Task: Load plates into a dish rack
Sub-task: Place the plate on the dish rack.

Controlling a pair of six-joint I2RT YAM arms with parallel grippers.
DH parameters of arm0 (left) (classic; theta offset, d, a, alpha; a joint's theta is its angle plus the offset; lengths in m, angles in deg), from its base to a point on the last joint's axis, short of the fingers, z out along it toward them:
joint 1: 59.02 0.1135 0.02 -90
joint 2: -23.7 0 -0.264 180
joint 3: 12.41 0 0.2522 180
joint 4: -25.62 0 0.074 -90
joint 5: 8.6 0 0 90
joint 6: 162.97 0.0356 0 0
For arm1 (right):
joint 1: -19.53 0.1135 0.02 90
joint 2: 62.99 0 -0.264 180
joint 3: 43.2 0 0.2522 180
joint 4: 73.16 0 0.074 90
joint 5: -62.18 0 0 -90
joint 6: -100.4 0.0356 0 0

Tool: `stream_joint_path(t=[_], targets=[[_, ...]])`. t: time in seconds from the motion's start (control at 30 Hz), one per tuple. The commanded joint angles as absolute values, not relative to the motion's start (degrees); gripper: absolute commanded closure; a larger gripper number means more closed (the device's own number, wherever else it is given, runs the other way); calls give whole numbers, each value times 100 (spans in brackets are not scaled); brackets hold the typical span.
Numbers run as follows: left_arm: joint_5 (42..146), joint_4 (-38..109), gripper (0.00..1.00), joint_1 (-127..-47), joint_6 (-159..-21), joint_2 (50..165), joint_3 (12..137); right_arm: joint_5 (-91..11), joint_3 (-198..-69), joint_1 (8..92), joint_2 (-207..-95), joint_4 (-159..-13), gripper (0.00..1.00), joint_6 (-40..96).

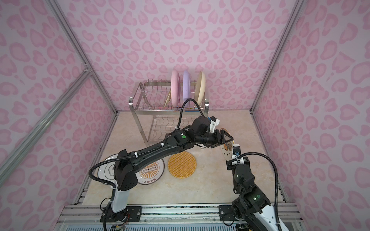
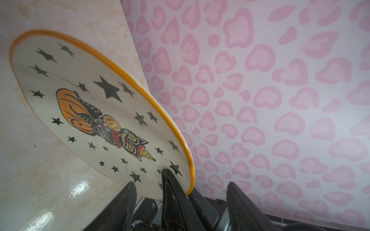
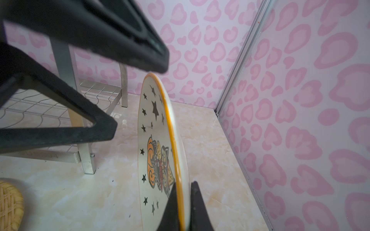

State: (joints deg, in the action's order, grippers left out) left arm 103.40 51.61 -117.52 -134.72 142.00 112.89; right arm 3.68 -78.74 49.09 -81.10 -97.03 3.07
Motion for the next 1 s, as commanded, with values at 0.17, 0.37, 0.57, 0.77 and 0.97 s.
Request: stream_joint_path(t=[0.17,0.37,0.57,0.77,0.97], targets=[[10257,5713,38,-11769,-13800,14859,12222,669,-7893,5072,-8142,-8900,100,122],[10077,6223,46,-11859,-13730,15337,13003,833,-7910,5209,-8259,-8896,100,48],[9917,6560,54,-11870,-13686,15586,13329,1157,-7955,5471,-8342,-8916,100,-43],[9924,6676,69,-11870,-13752,15761,13521,1769,-7929,6089,-8539,-8606,100,-451],[9990,6687,87,-11857,-13791,15828,13626,1885,-7898,6257,-8522,-8430,100,-595]])
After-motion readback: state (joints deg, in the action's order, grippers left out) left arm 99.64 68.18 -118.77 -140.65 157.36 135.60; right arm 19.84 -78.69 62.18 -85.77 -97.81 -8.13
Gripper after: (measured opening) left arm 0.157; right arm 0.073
